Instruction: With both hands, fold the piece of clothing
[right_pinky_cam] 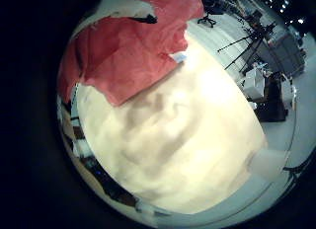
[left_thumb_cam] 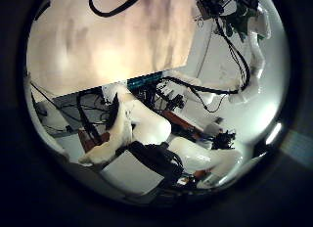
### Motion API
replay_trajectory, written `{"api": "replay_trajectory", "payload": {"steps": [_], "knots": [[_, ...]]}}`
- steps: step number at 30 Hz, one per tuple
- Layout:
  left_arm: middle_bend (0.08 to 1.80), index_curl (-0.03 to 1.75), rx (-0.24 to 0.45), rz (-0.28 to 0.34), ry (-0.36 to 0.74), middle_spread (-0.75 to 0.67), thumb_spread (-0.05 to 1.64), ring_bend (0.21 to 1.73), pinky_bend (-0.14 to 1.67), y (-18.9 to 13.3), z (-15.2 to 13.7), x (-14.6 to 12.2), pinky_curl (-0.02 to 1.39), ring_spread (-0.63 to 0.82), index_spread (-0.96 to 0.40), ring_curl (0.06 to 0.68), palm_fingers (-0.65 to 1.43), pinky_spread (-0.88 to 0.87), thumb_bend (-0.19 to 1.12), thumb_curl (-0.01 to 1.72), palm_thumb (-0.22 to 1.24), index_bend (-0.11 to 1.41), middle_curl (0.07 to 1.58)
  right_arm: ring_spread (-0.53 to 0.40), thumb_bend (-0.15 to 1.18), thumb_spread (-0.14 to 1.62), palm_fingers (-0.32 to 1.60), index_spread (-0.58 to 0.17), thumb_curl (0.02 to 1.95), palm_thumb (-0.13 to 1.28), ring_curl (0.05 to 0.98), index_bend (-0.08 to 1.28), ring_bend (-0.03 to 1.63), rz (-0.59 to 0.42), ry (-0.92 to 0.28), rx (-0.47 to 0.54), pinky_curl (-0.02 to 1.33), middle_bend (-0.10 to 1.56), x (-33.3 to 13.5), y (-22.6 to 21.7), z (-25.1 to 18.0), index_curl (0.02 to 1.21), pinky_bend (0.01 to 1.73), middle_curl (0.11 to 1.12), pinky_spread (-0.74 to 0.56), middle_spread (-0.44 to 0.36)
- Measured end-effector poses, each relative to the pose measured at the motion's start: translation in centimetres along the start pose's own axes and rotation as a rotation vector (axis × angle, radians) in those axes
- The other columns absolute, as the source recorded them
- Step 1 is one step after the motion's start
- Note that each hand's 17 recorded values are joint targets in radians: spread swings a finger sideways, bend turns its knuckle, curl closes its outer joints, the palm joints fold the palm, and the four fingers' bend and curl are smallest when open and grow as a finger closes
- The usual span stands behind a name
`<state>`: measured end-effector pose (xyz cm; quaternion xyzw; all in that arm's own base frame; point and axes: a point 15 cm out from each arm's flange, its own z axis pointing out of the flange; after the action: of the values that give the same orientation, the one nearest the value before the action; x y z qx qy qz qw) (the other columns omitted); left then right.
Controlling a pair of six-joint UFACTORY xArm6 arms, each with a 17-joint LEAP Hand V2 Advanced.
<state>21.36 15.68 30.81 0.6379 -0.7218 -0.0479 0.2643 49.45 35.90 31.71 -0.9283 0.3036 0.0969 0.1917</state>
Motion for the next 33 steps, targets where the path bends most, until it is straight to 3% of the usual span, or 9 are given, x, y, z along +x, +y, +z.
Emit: {"api": "replay_trajectory", "payload": {"steps": [5, 12, 16, 19, 24, 25, 27, 31, 33], "knots": [[0.17, 0.28, 0.054, 0.066, -0.016, 0.46, 1.09, 0.44, 0.37, -0.7, 1.0, 3.7, 0.31, 0.59, 0.12, 0.221, -0.05, 0.57, -0.02, 0.39, 0.55, 0.16, 0.21, -0.028, 0.00, 0.88, 0.21, -0.410, 1.04, 1.14, 0.205, 0.16, 0.67, -0.002, 0.001, 0.000, 0.28, 0.38, 0.0, -0.2, 0.7, 0.30, 0.74, 0.33, 0.32, -0.177], [0.16, 0.28, 0.230, 0.099, -0.136, 0.46, 1.08, 0.42, 0.38, -6.5, 0.7, 7.5, 0.32, 0.59, 0.05, 0.218, -0.08, 0.57, -0.02, 0.39, 0.56, 0.14, 0.20, -0.015, 0.02, 0.84, 0.24, -0.405, 1.11, 1.19, 0.199, 0.16, 0.66, 0.001, -0.001, -0.003, 0.26, 0.39, 0.1, 0.0, 0.4, 0.29, 0.71, 0.34, 0.33, -0.210], [0.17, 0.25, 0.320, 0.073, -0.168, 0.47, 1.07, 0.43, 0.39, -9.2, -0.2, 8.2, 0.32, 0.60, 0.04, 0.221, -0.09, 0.58, -0.03, 0.39, 0.54, 0.12, 0.20, 0.018, 0.03, 0.82, 0.26, -0.339, 1.17, 1.21, 0.193, 0.17, 0.65, 0.013, -0.010, -0.017, 0.25, 0.39, 0.4, 0.7, 0.2, 0.30, 0.71, 0.34, 0.35, -0.112], [0.17, 0.24, 0.434, 0.035, -0.186, 0.48, 1.06, 0.43, 0.40, -11.7, -1.8, 8.1, 0.32, 0.60, 0.03, 0.222, -0.10, 0.58, -0.03, 0.39, 0.54, 0.12, 0.20, 0.064, 0.04, 0.80, 0.26, -0.255, 1.21, 1.21, 0.186, 0.16, 0.63, 0.015, -0.019, -0.031, 0.24, 0.40, 0.3, 1.1, 0.2, 0.30, 0.71, 0.34, 0.36, -0.141], [0.17, 0.23, 0.581, -0.023, -0.199, 0.48, 1.05, 0.44, 0.40, -13.6, -4.1, 7.3, 0.32, 0.61, 0.04, 0.226, -0.09, 0.58, -0.03, 0.38, 0.51, 0.13, 0.20, 0.111, 0.04, 0.79, 0.25, -0.150, 1.27, 1.20, 0.187, 0.18, 0.65, 0.012, -0.016, -0.035, 0.24, 0.29, 0.4, 1.2, 0.3, 0.31, 0.73, 0.32, 0.38, -0.094], [0.17, 0.22, 0.602, -0.034, -0.189, 0.48, 1.05, 0.45, 0.40, -13.8, -4.3, 7.3, 0.32, 0.61, 0.04, 0.226, -0.09, 0.57, -0.03, 0.38, 0.51, 0.13, 0.20, 0.117, 0.04, 0.79, 0.29, -0.125, 1.28, 1.19, 0.176, 0.17, 0.63, 0.012, -0.017, -0.036, 0.23, 0.37, 0.3, 1.2, 0.3, 0.31, 0.71, 0.34, 0.38, -0.086], [0.17, 0.22, 0.624, -0.050, -0.163, 0.48, 1.05, 0.45, 0.40, -14.2, -4.3, 7.4, 0.32, 0.61, 0.05, 0.226, -0.09, 0.57, -0.03, 0.38, 0.49, 0.13, 0.20, 0.132, 0.04, 0.78, 0.28, -0.092, 1.30, 1.19, 0.177, 0.17, 0.63, 0.013, -0.018, -0.038, 0.22, 0.37, 0.4, 1.2, 0.4, 0.31, 0.71, 0.34, 0.38, 0.004], [0.18, 0.21, 0.683, -0.076, -0.124, 0.50, 1.03, 0.46, 0.40, -15.8, -4.5, 7.2, 0.32, 0.61, 0.09, 0.228, -0.08, 0.57, -0.03, 0.38, 0.47, 0.13, 0.21, 0.163, 0.03, 0.77, 0.26, -0.020, 1.34, 1.18, 0.181, 0.19, 0.65, 0.006, -0.020, -0.043, 0.22, 0.29, -0.1, 1.1, 0.7, 0.32, 0.72, 0.33, 0.39, -0.039], [0.19, 0.21, 0.723, -0.096, -0.118, 0.49, 1.03, 0.46, 0.40, -16.7, -4.7, 6.8, 0.32, 0.61, 0.11, 0.229, -0.06, 0.56, -0.03, 0.38, 0.47, 0.13, 0.22, 0.174, 0.03, 0.77, 0.30, 0.007, 1.35, 1.17, 0.170, 0.16, 0.62, 0.006, -0.022, -0.043, 0.21, 0.38, -0.1, 1.1, 0.8, 0.31, 0.70, 0.35, 0.39, -0.073]]}}
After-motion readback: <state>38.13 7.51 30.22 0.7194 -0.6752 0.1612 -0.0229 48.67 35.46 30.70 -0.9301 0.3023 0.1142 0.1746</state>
